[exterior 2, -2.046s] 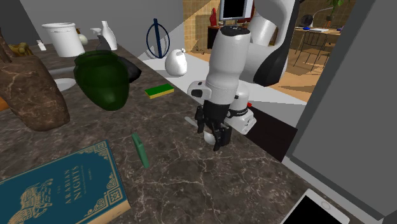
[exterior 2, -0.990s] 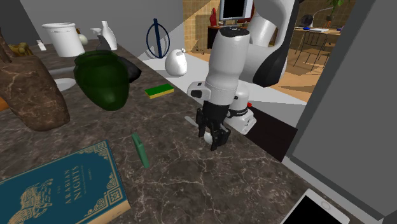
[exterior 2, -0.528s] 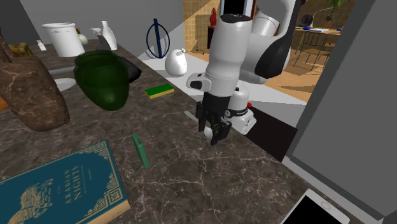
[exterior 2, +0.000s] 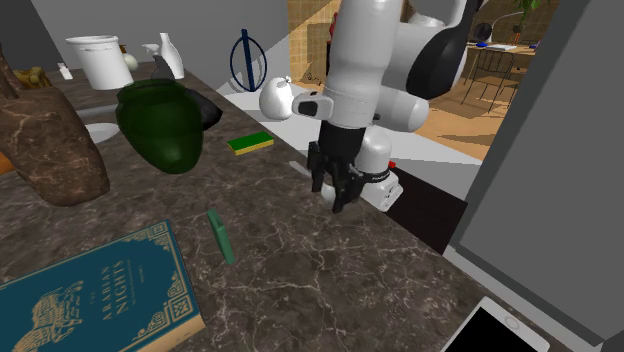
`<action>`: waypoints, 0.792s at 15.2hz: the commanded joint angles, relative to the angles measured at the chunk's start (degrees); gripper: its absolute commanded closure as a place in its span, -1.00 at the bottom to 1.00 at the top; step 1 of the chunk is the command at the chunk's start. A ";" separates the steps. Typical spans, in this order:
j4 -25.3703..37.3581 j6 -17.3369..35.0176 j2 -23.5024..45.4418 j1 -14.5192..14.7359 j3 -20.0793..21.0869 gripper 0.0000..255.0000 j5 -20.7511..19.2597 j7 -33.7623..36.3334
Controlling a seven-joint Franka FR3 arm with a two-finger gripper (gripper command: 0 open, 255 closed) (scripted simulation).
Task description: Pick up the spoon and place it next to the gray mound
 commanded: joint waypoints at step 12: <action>8.38 -11.74 -3.42 -0.74 -2.39 1.00 -1.83 -0.68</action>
